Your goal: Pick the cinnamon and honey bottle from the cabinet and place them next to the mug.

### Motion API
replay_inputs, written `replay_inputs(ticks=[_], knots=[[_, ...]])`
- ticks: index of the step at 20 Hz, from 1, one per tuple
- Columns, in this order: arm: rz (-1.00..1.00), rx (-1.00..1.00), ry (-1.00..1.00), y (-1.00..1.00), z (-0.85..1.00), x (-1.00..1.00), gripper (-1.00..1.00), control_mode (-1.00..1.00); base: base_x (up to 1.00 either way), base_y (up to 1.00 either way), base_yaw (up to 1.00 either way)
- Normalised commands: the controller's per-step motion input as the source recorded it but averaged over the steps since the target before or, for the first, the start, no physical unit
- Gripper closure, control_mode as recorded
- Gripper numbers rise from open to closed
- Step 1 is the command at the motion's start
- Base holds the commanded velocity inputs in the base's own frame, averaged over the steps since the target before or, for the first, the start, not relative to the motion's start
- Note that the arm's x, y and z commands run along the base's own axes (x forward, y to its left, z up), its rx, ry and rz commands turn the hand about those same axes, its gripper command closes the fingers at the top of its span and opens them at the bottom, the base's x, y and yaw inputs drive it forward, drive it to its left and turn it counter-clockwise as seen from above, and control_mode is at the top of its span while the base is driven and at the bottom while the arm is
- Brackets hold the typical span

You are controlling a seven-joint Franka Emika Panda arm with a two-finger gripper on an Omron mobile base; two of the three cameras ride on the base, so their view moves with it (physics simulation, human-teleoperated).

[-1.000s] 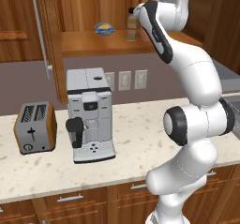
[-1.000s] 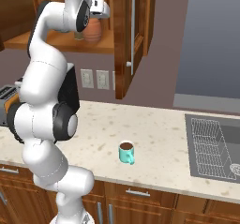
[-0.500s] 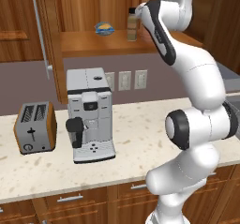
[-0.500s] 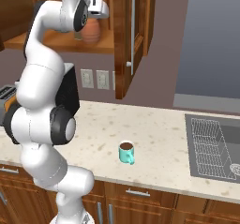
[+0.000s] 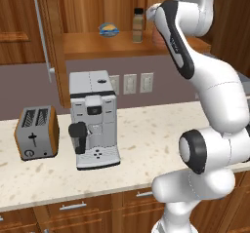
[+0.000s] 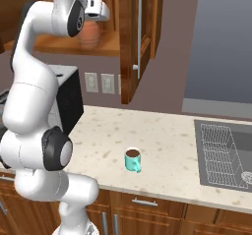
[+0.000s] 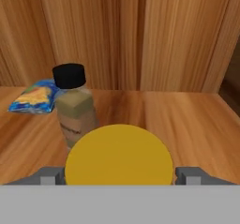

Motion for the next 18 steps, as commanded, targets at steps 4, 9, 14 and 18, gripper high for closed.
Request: replay_inputs(ticks=[4,9,14,18], knots=[[0.00,0.01,-0.08,0.00,0.00,-0.71,1.00,-1.00,0.00,0.00,0.00],[0.00,0.01,-0.08,0.00,0.00,-0.76,1.00,-1.00,0.00,0.00,0.00],[0.00,0.01,-0.06,-0.01,-0.01,-0.74,1.00,-1.00,0.00,0.00,0.00],[0.00,0.00,0.00,-0.05,-0.09,-0.63,1.00,-1.00,0.00,0.00,0.00]])
